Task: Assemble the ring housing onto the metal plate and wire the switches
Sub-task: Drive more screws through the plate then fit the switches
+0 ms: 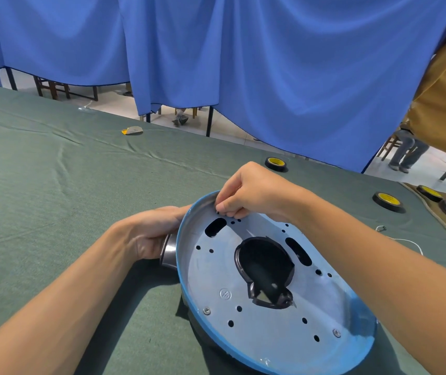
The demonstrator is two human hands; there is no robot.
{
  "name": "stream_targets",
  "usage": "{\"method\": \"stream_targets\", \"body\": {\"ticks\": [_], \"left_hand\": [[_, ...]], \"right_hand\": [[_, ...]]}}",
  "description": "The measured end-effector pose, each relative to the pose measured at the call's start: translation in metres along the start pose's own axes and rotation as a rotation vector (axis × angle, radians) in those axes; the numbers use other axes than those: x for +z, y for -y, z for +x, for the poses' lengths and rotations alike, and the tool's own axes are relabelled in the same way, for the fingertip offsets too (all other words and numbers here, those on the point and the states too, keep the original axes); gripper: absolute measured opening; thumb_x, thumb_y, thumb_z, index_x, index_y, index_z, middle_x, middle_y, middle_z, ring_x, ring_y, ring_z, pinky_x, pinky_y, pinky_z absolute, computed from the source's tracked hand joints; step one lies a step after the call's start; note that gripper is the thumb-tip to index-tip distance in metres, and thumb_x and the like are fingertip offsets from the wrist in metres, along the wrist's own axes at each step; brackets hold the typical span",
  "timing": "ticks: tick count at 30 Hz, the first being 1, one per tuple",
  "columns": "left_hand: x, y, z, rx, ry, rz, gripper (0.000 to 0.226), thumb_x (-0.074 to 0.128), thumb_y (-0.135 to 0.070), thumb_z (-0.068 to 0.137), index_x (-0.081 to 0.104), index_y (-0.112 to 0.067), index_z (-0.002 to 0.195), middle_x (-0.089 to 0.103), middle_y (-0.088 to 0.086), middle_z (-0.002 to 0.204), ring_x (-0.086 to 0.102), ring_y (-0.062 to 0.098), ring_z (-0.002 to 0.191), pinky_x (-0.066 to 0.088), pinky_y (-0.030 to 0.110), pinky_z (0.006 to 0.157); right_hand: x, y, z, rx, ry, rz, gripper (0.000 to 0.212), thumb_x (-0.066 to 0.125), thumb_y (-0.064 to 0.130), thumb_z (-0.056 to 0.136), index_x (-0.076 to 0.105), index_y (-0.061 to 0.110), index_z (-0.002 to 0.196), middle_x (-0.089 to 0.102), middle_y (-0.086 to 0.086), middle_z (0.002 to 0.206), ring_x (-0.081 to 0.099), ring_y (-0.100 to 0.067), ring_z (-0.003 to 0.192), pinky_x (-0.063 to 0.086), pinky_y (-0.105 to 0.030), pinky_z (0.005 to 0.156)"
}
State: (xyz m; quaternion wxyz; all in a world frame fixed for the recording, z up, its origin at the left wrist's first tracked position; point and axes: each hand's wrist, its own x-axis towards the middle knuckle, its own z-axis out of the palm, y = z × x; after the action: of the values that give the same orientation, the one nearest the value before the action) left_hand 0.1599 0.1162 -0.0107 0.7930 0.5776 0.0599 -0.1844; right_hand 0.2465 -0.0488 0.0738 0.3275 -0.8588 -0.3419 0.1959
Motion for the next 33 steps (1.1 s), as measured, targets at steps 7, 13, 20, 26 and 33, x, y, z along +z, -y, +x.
{"method": "stream_targets", "body": {"ticks": [7, 13, 20, 26, 33], "left_hand": [[-0.001, 0.000, -0.001, -0.015, -0.019, 0.085, 0.018, 0.078, -0.021, 0.066, 0.079, -0.005, 0.074, 0.074, 0.014, 0.077, 0.071, 0.022, 0.061, 0.056, 0.029, 0.053], [-0.002, 0.002, -0.001, -0.011, -0.005, 0.068, 0.019, 0.078, -0.022, 0.064, 0.079, -0.005, 0.074, 0.074, 0.013, 0.077, 0.071, 0.022, 0.062, 0.056, 0.029, 0.054], [0.004, 0.000, -0.003, 0.006, -0.049, 0.033, 0.017, 0.067, -0.019, 0.070, 0.078, -0.006, 0.069, 0.074, 0.013, 0.075, 0.071, 0.022, 0.059, 0.056, 0.029, 0.051], [0.008, -0.001, -0.003, -0.016, -0.067, 0.046, 0.016, 0.067, -0.017, 0.064, 0.076, -0.004, 0.062, 0.072, 0.013, 0.068, 0.069, 0.021, 0.053, 0.053, 0.027, 0.046], [0.007, 0.000, -0.003, -0.014, -0.076, 0.057, 0.016, 0.071, -0.016, 0.062, 0.077, -0.002, 0.067, 0.073, 0.016, 0.074, 0.070, 0.023, 0.057, 0.055, 0.029, 0.049]], "right_hand": [[0.003, -0.002, 0.002, 0.163, 0.060, 0.178, 0.005, 0.075, -0.003, 0.077, 0.076, 0.002, 0.075, 0.070, -0.008, 0.063, 0.063, -0.012, 0.056, 0.054, -0.020, 0.058], [0.013, 0.004, 0.001, 0.227, -0.046, 0.146, 0.005, 0.070, -0.002, 0.081, 0.073, -0.005, 0.082, 0.067, -0.007, 0.057, 0.058, -0.012, 0.050, 0.050, -0.020, 0.054], [0.007, 0.015, -0.007, 0.013, -0.068, -0.233, 0.021, 0.069, 0.009, 0.084, 0.072, 0.022, 0.067, 0.066, 0.007, 0.071, 0.060, -0.010, 0.072, 0.044, -0.015, 0.052], [0.005, 0.020, -0.002, 0.066, -0.041, -0.240, 0.015, 0.069, 0.008, 0.084, 0.075, 0.015, 0.072, 0.066, 0.005, 0.059, 0.058, -0.009, 0.059, 0.041, -0.015, 0.046], [0.012, 0.014, 0.002, 0.150, -0.056, -0.084, 0.005, 0.072, 0.000, 0.079, 0.076, 0.003, 0.077, 0.069, -0.012, 0.068, 0.055, -0.013, 0.049, 0.047, -0.016, 0.047]]}}
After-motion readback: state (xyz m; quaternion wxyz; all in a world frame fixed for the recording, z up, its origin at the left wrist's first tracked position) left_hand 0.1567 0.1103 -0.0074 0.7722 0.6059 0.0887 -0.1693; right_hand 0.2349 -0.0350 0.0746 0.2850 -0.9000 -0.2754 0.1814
